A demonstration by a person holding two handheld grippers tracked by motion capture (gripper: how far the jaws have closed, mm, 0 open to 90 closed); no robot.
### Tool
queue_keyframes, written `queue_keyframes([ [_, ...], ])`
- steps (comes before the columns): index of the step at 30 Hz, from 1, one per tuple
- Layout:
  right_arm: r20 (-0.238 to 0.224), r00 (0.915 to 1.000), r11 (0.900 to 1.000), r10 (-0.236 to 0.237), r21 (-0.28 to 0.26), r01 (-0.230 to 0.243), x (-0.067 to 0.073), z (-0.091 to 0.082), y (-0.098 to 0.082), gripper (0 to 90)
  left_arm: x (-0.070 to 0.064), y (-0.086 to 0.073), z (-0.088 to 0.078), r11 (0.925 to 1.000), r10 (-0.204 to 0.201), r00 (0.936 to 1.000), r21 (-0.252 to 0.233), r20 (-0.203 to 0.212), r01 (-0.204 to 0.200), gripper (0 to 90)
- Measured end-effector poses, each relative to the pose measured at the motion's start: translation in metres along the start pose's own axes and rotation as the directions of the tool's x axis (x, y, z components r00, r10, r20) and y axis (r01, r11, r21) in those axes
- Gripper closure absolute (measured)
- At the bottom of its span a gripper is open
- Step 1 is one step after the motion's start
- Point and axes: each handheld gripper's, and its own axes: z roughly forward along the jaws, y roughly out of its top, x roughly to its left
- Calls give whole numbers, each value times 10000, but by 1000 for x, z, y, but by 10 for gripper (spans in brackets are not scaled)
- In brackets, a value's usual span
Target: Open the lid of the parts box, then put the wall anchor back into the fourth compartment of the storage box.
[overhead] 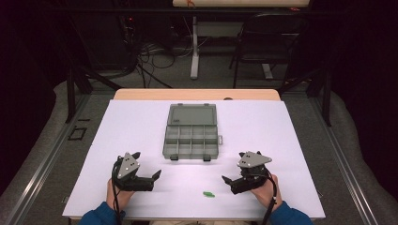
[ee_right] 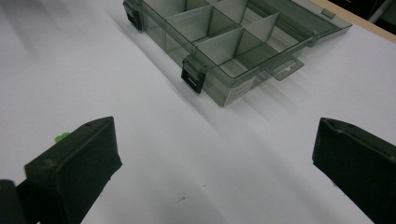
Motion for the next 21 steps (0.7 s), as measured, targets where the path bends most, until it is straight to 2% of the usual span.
queue_keyframes([
  [15,-315,9995,9991,-53,426,67,3,5,2,0,4,-3,2,9999,-127,9999,-30,49,127,0],
  [21,-618,9980,9983,-146,556,180,6,5,5,0,2,-2,2,10000,81,10000,1,50,-81,0],
])
